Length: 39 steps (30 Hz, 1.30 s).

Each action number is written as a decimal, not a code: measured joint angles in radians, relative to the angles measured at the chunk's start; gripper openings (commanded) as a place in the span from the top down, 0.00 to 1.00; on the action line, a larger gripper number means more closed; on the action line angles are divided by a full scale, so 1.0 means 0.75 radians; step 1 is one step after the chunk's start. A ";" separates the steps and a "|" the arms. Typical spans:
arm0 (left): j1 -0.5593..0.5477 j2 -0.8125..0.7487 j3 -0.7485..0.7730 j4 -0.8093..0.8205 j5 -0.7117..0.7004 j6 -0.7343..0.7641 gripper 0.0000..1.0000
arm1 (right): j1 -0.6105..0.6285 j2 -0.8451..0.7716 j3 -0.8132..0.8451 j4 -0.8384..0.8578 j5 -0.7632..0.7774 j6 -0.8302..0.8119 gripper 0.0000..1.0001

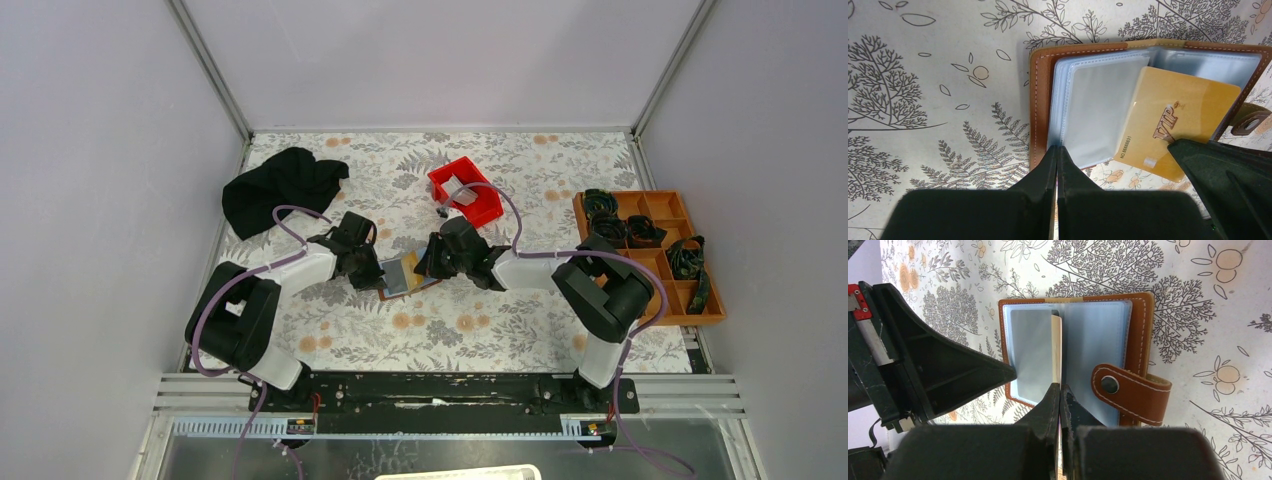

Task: Put the credit cards into the card holder
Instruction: Insert the credit card into the card holder.

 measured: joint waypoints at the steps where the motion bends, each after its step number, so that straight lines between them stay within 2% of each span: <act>1: 0.000 0.000 0.000 0.000 0.000 0.000 1.00 | -0.001 0.003 0.000 0.001 -0.001 -0.003 1.00; 22: 0.000 -0.001 0.001 -0.002 -0.004 0.001 1.00 | -0.013 0.065 0.003 0.087 -0.022 -0.046 1.00; 34: -0.001 -0.001 0.001 -0.002 -0.006 0.001 1.00 | -0.015 0.072 0.022 0.040 -0.048 -0.095 1.00; 36: -0.002 -0.001 0.001 -0.002 -0.006 0.001 1.00 | -0.012 0.081 0.044 0.012 -0.046 -0.106 0.96; 39: -0.003 -0.001 0.001 -0.002 -0.008 0.001 1.00 | -0.001 0.096 0.082 -0.030 -0.045 -0.125 0.84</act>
